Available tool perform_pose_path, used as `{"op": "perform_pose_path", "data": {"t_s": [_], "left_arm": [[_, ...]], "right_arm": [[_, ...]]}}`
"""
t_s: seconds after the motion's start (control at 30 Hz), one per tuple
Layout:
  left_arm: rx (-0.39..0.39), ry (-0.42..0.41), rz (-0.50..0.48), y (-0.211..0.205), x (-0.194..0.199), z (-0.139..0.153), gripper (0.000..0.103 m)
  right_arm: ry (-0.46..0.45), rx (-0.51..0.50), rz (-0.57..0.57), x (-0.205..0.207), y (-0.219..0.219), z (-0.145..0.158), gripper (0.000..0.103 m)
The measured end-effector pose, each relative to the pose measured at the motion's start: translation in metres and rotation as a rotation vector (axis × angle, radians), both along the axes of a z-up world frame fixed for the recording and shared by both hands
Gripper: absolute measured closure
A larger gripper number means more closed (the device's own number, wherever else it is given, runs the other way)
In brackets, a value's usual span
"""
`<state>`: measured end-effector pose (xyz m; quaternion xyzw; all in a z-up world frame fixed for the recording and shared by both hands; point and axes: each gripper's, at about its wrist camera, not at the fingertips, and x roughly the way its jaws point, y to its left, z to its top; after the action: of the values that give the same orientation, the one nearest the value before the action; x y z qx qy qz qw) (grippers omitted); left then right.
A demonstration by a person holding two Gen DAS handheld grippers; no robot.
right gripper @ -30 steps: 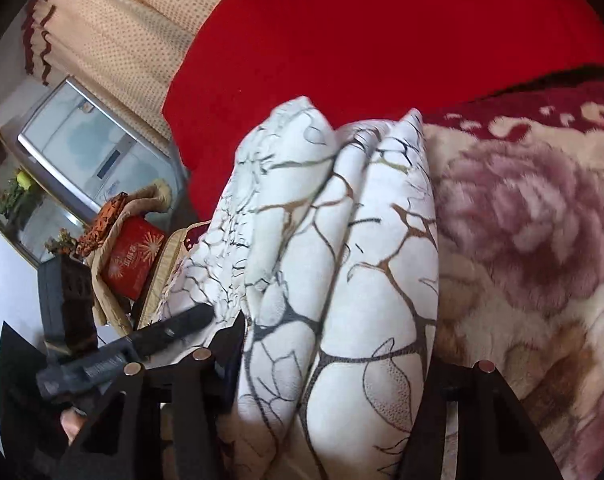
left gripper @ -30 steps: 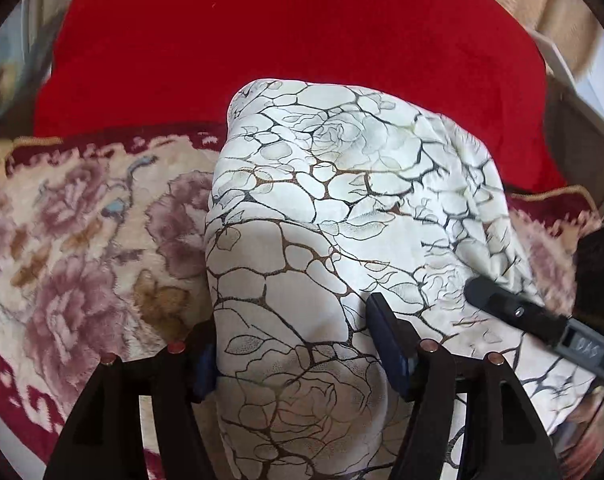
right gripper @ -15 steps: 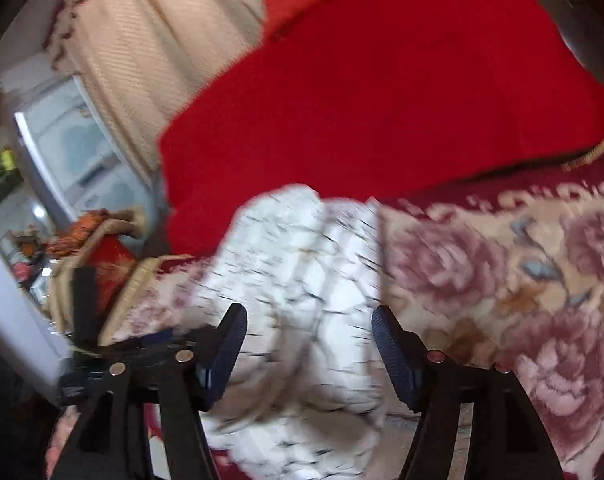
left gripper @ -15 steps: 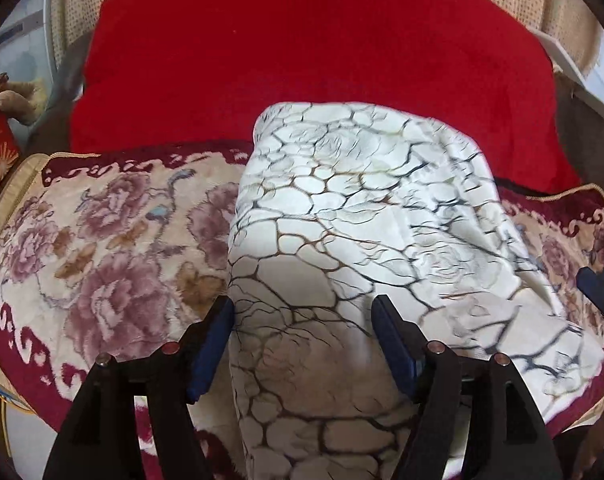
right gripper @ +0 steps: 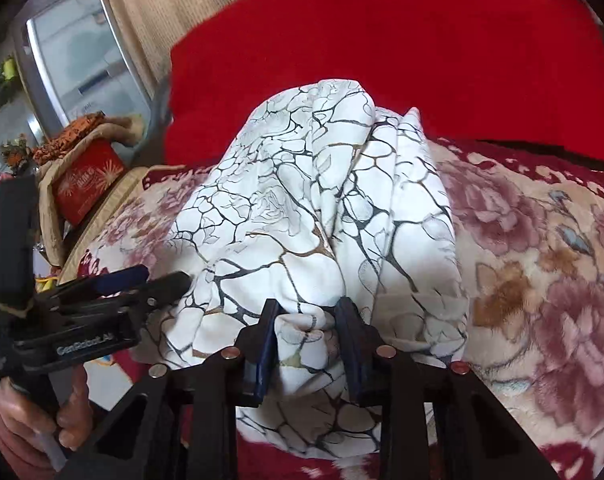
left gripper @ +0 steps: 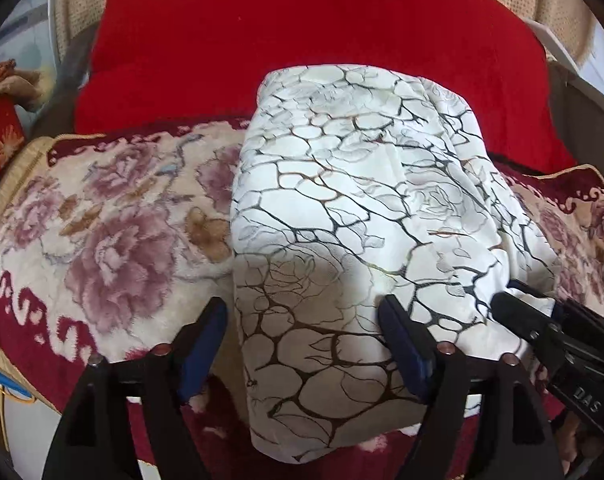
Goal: Fold large clothes
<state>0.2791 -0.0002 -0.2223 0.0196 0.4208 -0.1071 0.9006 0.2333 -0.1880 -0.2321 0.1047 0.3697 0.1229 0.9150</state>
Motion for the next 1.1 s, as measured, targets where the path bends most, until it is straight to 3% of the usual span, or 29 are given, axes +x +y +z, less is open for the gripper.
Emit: {"op": "perform_pose_path", "data": {"t_s": [0.1,0.2,0.33,0.43,0.47,0.5,0.53,0.6,0.77,1.1], "left_arm": [[-0.009,-0.018,0.015,0.004,-0.004,0.011,0.023],[0.005,-0.090,0.070,0.011,-0.027,0.028,0.023],[0.081,-0.213,0.165,0.018,-0.065,0.058,0.018],[0.096,-0.296,0.213,0.023,-0.094,0.083,0.015],[0.094,-0.317,0.220,0.024,-0.102,0.089,0.011],[0.092,-0.345,0.225,0.026,-0.114,0.099,0.009],[0.091,-0.369,0.229,0.028,-0.122,0.107,0.008],[0.098,-0.418,0.236,0.031,-0.139,0.122,0.007],[0.128,-0.505,0.224,0.035,-0.176,0.157,0.003],[0.063,-0.571,0.247,0.052,-0.221,0.202,0.000]], "right_arm": [[-0.008,0.039,-0.026,-0.004,-0.004,-0.001,0.071],[-0.005,0.084,-0.036,-0.008,-0.011,0.009,0.069],[-0.029,0.147,-0.039,-0.031,-0.022,0.036,0.069],[-0.074,0.124,-0.046,-0.054,-0.020,0.060,0.065],[-0.090,0.110,-0.052,-0.064,-0.021,0.067,0.050],[-0.109,0.096,-0.062,-0.073,-0.021,0.075,0.026],[-0.133,0.091,-0.072,-0.083,-0.022,0.081,0.021],[-0.207,0.073,-0.086,-0.110,-0.022,0.099,0.021],[-0.274,0.012,-0.093,-0.153,-0.012,0.136,0.021],[-0.362,-0.067,-0.128,-0.216,0.013,0.191,0.021]]}}
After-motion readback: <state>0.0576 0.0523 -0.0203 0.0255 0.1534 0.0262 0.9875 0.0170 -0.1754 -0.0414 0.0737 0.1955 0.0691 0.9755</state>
